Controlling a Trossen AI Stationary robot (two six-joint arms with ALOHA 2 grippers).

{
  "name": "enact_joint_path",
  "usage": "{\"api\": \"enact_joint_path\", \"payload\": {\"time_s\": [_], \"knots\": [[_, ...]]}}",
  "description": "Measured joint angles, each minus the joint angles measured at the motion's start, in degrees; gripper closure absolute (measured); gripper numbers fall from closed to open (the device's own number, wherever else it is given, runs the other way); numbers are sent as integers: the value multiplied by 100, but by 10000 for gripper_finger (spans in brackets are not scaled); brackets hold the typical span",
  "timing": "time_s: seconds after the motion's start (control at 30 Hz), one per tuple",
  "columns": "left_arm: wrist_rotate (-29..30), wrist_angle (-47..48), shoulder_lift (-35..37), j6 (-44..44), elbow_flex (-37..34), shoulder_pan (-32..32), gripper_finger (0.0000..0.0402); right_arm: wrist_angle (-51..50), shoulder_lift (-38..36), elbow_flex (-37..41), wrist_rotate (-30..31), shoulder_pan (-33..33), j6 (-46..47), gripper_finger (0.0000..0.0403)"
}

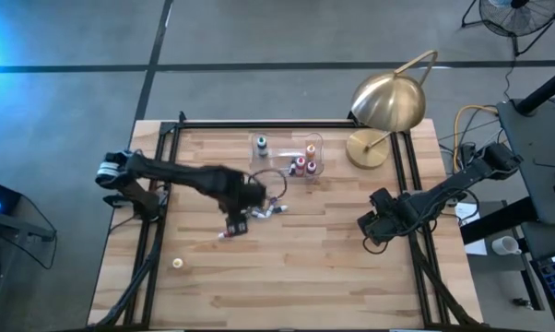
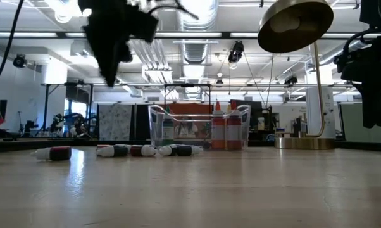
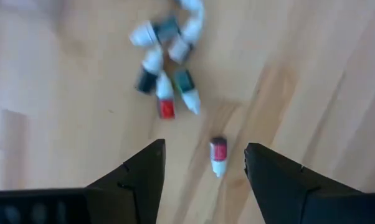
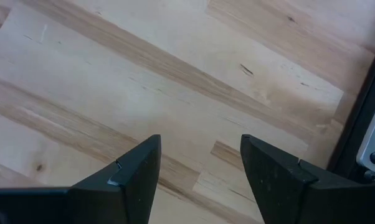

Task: Pick & Place food coloring
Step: Put the small black food coloring bottle into the transparent bin

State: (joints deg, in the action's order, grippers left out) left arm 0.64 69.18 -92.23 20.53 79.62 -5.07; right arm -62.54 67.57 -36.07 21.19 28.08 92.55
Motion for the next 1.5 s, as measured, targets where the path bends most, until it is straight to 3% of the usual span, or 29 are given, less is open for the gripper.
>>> {"api": "enact_joint_path", "payload": {"time_s": [0.27, 0.5, 0.6, 0.8, 0.97, 1.1, 1.27, 1.5], "knots": [[-137, -1051, 24, 421, -1462, -932, 209, 20, 2, 9, 0, 0, -111, 189], [179, -1723, 52, 924, -1937, -1401, 209, 190, 2, 11, -2, 0, -244, 189], [190, -1878, 55, 1097, -2071, -1450, 209, 1236, 2, 11, -3, -1, -1312, 189], [220, -2056, 55, 1300, -2261, -1457, 209, 3945, 384, 9, 167, -279, -5058, 189], [248, -2336, 55, 1443, -2434, -1459, 209, 5009, 1065, -139, 82, -1022, -7280, 189], [272, -2465, 63, 1614, -2537, -1459, 209, 5235, 1784, -593, -551, -1706, -8327, 189], [371, -2491, 66, 1661, -2571, -1459, 209, 5238, 2646, -1406, -930, -2302, -8877, 189], [549, -2554, 66, 1807, -2583, -1441, 209, 5048, 3775, -2596, -1247, -2524, -9830, 189]]}}
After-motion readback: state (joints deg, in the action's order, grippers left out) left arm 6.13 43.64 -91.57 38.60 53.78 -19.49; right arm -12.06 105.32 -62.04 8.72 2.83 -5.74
